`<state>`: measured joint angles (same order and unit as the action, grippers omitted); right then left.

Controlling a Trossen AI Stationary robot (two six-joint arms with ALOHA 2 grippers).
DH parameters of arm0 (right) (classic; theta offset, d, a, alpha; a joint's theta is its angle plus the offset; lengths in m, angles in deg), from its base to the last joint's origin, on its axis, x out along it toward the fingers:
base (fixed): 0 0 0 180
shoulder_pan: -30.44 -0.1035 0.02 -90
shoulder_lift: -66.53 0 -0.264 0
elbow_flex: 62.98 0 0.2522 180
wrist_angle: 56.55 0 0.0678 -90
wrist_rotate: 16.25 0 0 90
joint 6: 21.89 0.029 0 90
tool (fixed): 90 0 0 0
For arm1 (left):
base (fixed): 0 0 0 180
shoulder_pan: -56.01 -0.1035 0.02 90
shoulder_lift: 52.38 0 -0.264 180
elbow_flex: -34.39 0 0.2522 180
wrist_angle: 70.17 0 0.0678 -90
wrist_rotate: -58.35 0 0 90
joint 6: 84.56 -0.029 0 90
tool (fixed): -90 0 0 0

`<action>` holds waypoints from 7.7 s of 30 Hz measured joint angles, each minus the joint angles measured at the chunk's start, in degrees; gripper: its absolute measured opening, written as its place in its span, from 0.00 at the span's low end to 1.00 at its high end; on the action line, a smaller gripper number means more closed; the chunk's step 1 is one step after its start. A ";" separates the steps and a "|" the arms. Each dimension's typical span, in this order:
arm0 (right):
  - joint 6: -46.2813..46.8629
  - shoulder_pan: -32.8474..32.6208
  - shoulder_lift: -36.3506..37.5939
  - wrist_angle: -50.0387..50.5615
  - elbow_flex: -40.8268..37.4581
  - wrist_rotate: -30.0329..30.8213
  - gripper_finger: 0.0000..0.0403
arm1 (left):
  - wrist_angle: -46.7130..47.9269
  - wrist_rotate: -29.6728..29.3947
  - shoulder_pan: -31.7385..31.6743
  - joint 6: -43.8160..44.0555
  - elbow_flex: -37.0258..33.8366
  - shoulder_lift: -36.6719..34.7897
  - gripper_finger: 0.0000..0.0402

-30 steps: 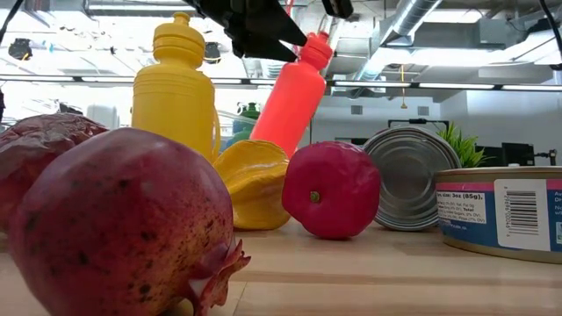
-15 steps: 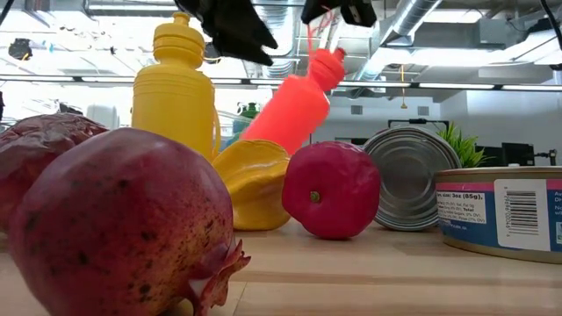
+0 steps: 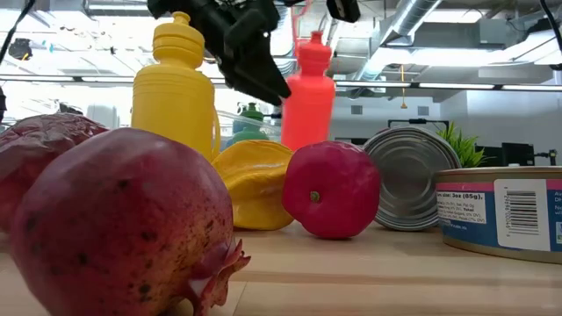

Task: Pick & Place Food Item
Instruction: Put the orange water bottle into the left transparent bin

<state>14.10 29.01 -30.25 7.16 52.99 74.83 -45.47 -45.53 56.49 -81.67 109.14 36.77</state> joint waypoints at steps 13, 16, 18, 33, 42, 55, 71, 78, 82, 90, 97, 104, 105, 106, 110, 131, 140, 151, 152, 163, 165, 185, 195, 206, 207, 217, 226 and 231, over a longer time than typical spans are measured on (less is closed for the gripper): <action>0.10 1.20 -0.01 0.91 0.00 -0.21 0.00 | -7.17 5.12 0.20 0.57 0.00 3.56 0.74; 0.00 2.28 0.01 -0.89 -1.06 -0.16 0.00 | -7.39 5.95 0.20 0.59 0.00 3.55 0.74; 0.00 2.93 0.01 -1.81 -2.30 -0.20 0.00 | -6.75 6.49 0.18 0.81 -0.04 3.55 0.74; -2.16 6.29 -3.10 -3.38 -3.30 -1.91 0.00 | -8.27 6.79 0.22 3.92 -4.26 3.49 0.74; -3.66 7.13 -2.92 -2.01 -3.19 -1.28 0.00 | -1.79 6.74 0.73 3.84 -4.87 1.72 0.74; -6.25 6.84 -2.49 2.12 -3.17 -0.31 0.00 | -0.42 7.08 0.73 8.43 -4.89 -0.78 0.74; -14.08 5.69 -3.23 9.63 -2.65 6.95 0.00 | 8.26 9.25 1.06 16.35 -4.87 -26.47 0.74; -14.74 3.32 -3.20 19.58 3.41 12.00 0.00 | 10.93 4.95 2.07 19.82 -4.82 -34.87 0.74; -16.30 2.58 -3.14 22.40 4.74 13.53 0.00 | 11.80 3.72 2.35 20.08 -4.85 -37.36 0.74; -18.21 2.13 -6.31 26.04 4.61 17.14 0.00 | 12.77 3.36 2.58 20.10 -4.85 -37.80 0.74; -21.07 -0.12 -9.69 27.18 5.01 21.54 0.00 | 13.59 3.38 2.58 20.75 -4.85 -37.71 0.74; -19.63 -0.85 -9.45 30.94 12.01 21.46 0.00 | 13.73 3.40 2.56 22.05 -4.85 -37.69 0.74; -19.59 -0.85 -9.33 31.20 13.28 21.34 0.00 | 13.71 3.40 2.56 22.37 -4.85 -37.69 0.74; -19.50 -0.82 -9.28 31.30 14.36 21.01 0.00 | 13.72 3.44 2.56 22.84 -4.85 -37.69 0.74; -19.43 0.25 -9.34 31.35 16.44 18.13 0.00 | 13.71 3.47 2.59 23.11 -4.85 -37.69 0.74; -19.91 8.79 -9.41 30.38 14.84 5.87 0.00 | 13.71 3.38 2.98 25.70 -4.85 -37.67 0.74; -19.93 14.26 -11.06 29.65 14.92 4.57 0.00 | 13.73 3.38 2.98 26.08 -4.85 -37.67 0.74; -23.60 17.50 -16.09 25.73 14.84 0.29 0.00 | 13.71 3.38 2.98 26.10 -4.85 -37.67 0.74; -23.80 17.79 -16.07 24.86 14.91 0.35 0.00 | 13.71 3.38 3.00 26.10 -4.85 -37.67 0.74; -24.00 22.07 -15.31 18.83 17.35 -0.17 0.00 | 13.71 3.11 3.00 26.05 -4.85 -37.67 0.74; -23.92 22.87 -15.68 17.25 17.42 -1.42 0.00 | 13.73 3.09 3.00 26.05 -4.85 -37.67 0.74; -23.98 28.35 -16.95 9.81 15.56 -2.68 0.00 | 13.72 2.74 2.99 26.08 -4.85 -37.67 0.74; -24.44 28.47 -16.95 8.10 15.56 -2.59 0.04 | 13.71 2.74 2.98 26.10 -4.85 -37.67 0.74; -25.97 28.59 -16.95 4.76 15.56 -0.67 0.39 | 13.71 2.14 3.00 26.10 -4.85 -37.59 0.74; -25.98 28.78 -16.95 4.65 15.56 -0.69 0.42 | 13.57 1.80 3.00 26.12 -4.81 -37.24 0.74; -27.55 29.59 -16.48 4.62 15.49 -1.25 0.59 | 11.46 1.36 3.00 23.90 -4.81 -32.59 0.74; -33.18 29.57 -2.98 16.84 15.50 -2.57 0.59 | -10.24 -3.20 -2.00 -2.97 -4.76 -22.01 0.74; -33.16 29.23 7.23 22.07 15.58 -2.53 0.58 | -19.30 7.83 -10.58 -4.41 -4.81 -13.55 0.74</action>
<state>-19.06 58.24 -23.02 29.23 68.57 72.30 -64.77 -37.71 45.91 -86.07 104.33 23.22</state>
